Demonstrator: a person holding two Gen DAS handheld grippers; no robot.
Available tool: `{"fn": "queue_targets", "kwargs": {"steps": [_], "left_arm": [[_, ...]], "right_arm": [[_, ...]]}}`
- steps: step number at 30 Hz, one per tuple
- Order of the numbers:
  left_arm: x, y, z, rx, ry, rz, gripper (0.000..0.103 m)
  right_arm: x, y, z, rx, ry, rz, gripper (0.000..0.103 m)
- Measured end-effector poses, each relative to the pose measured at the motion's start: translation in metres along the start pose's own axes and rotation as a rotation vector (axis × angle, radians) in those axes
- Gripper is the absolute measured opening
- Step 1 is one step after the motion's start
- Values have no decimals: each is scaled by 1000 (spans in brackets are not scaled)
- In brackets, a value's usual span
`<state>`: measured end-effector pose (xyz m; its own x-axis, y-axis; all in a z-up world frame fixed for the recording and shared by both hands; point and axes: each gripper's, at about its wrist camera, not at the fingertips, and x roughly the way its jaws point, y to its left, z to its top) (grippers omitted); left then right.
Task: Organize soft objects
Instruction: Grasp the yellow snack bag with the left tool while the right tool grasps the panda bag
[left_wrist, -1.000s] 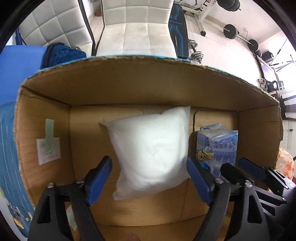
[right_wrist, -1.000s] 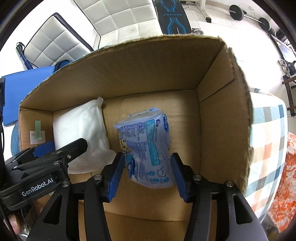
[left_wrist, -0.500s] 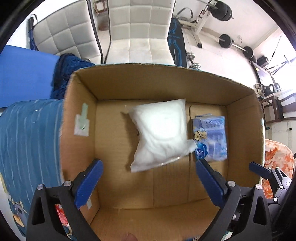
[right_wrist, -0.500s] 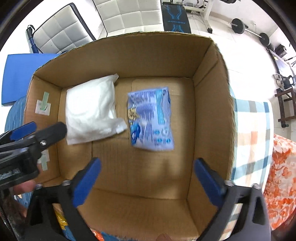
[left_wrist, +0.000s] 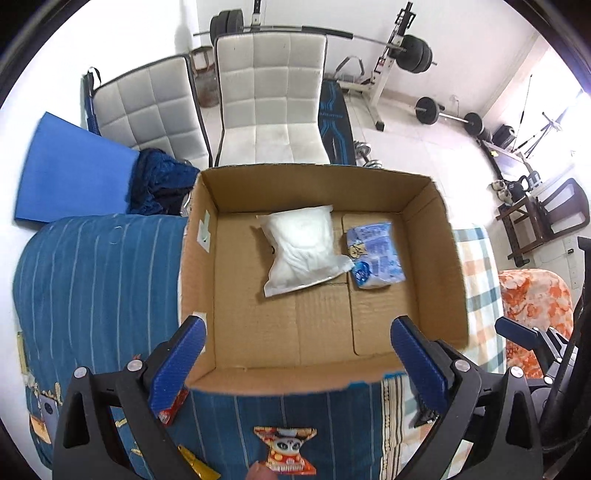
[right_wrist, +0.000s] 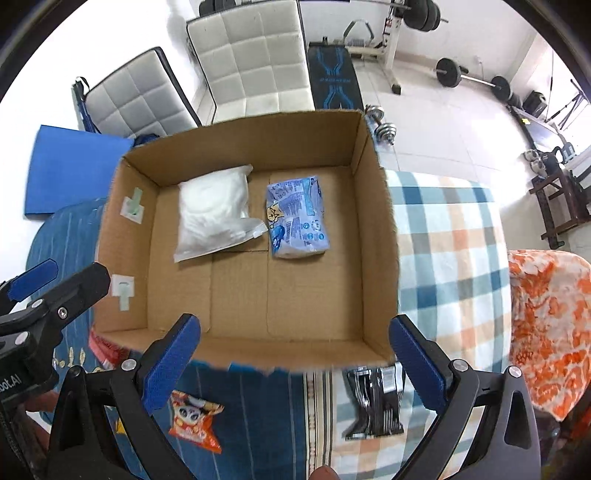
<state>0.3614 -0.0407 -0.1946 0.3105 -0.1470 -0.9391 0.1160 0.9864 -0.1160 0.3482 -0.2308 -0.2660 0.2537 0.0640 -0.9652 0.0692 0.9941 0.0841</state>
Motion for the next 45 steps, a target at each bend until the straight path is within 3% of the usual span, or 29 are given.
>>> {"fn": "queue_targets", "kwargs": {"steps": [7, 14, 23, 27, 31, 35, 37, 39, 41, 45], "left_arm": [[-37, 1, -31, 6, -37, -17, 103], [-52, 45, -74, -82, -23, 1, 103], [-23, 141, -173, -246, 144, 187, 103], [2, 183, -214, -372, 250, 188, 103], [32, 210, -245, -491, 338, 117, 102], [59, 202, -252, -416, 375, 95, 102], [71, 193, -253, -335, 394, 103, 94], [82, 186, -254, -282, 416, 106, 80], [93, 183, -255, -263, 448, 100, 60], [109, 176, -261, -266, 485, 66, 53]], "right_arm": [[-38, 6, -38, 6, -31, 24, 103], [-35, 22, -87, -14, 29, 65, 103], [54, 76, -157, -32, 269, 149, 103], [94, 93, -172, 14, 348, 170, 103], [124, 105, -179, 62, 398, 173, 103], [142, 114, -178, 76, 427, 168, 99], [149, 119, -179, 63, 444, 160, 85], [154, 125, -180, 38, 457, 140, 69], [155, 130, -183, 17, 460, 135, 66], [152, 134, -188, -19, 455, 112, 52]]}}
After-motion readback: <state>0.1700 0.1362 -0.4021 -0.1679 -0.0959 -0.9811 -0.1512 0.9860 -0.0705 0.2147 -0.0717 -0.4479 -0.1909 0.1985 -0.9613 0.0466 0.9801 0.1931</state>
